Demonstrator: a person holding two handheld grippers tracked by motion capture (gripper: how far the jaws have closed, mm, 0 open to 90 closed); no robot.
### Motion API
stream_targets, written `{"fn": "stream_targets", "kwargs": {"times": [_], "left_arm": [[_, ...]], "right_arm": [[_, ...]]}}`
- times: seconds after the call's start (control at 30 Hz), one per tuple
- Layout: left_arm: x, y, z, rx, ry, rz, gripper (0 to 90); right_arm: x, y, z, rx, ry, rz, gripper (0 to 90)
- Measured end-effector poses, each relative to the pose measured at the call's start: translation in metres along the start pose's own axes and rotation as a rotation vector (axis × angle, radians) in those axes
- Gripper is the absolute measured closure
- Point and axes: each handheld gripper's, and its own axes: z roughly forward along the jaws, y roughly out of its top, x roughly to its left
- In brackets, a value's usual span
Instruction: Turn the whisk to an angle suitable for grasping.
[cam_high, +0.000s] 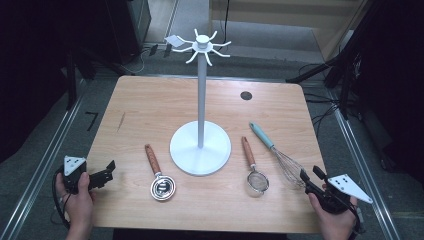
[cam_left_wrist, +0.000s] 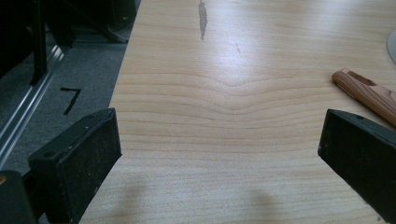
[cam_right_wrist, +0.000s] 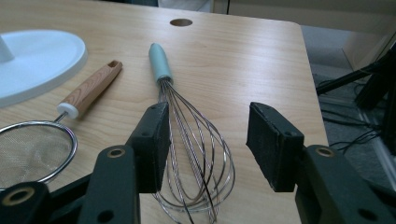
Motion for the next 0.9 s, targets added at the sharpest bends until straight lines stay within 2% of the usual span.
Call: {"fn": "stream_targets", "kwargs": {"times": [0.03,0.1,0.13,0.17,0.27,0.3,0.4,0.43,0.47,0.57,0.6,0.63,0.7,0.73,0.9], "left_arm": [[0.000,0.000,0.000,0.000,0.000,0.000,0.0],[0.000,0.000,0.000,0.003,0.000,0.000,0.0],[0.000,0.000,0.000,0.001,-0.001,0.000,0.0],[0.000,0.000,0.000,0.001,-0.001,0.000,0.0],[0.000,0.000,0.001,0.004,-0.002,-0.002,0.0],[0.000,0.000,0.001,0.006,-0.002,-0.005,0.0],[0.001,0.001,0.001,0.013,-0.003,-0.005,0.0],[0.001,0.001,0.002,0.015,-0.003,-0.003,0.0],[0.001,0.001,0.002,0.015,-0.003,-0.001,0.0],[0.001,0.001,0.002,0.020,-0.004,-0.007,0.0],[0.001,0.001,0.002,0.020,-0.004,-0.007,0.0],[0.001,0.001,0.002,0.020,-0.004,-0.008,0.0],[0.001,0.001,0.002,0.019,-0.003,-0.005,0.0],[0.001,0.001,0.002,0.019,-0.002,-0.002,0.0],[0.001,0.001,0.002,0.012,-0.007,-0.006,0.0]], "right_arm": [[0.000,0.000,0.000,0.000,0.000,0.000,50.3],[0.007,0.016,0.003,0.047,0.029,-0.008,53.7],[0.010,0.024,0.005,0.072,0.025,-0.038,54.9],[0.010,0.024,0.005,0.072,0.025,-0.038,54.9],[0.017,0.043,0.013,0.110,0.031,-0.075,53.9],[0.020,0.055,0.021,0.153,0.043,-0.096,53.5],[0.024,0.072,0.033,0.228,0.071,-0.111,52.0],[0.024,0.072,0.033,0.228,0.071,-0.111,52.0],[0.026,0.081,0.040,0.254,0.078,-0.129,52.1],[0.029,0.091,0.054,0.315,0.093,-0.172,54.4],[0.029,0.091,0.054,0.315,0.093,-0.172,54.4],[0.030,0.096,0.063,0.348,0.109,-0.186,54.7],[0.029,0.098,0.068,0.358,0.117,-0.186,55.7],[0.028,0.101,0.078,0.389,0.130,-0.181,55.1],[0.030,0.106,0.096,0.440,0.133,-0.197,55.2]]}}
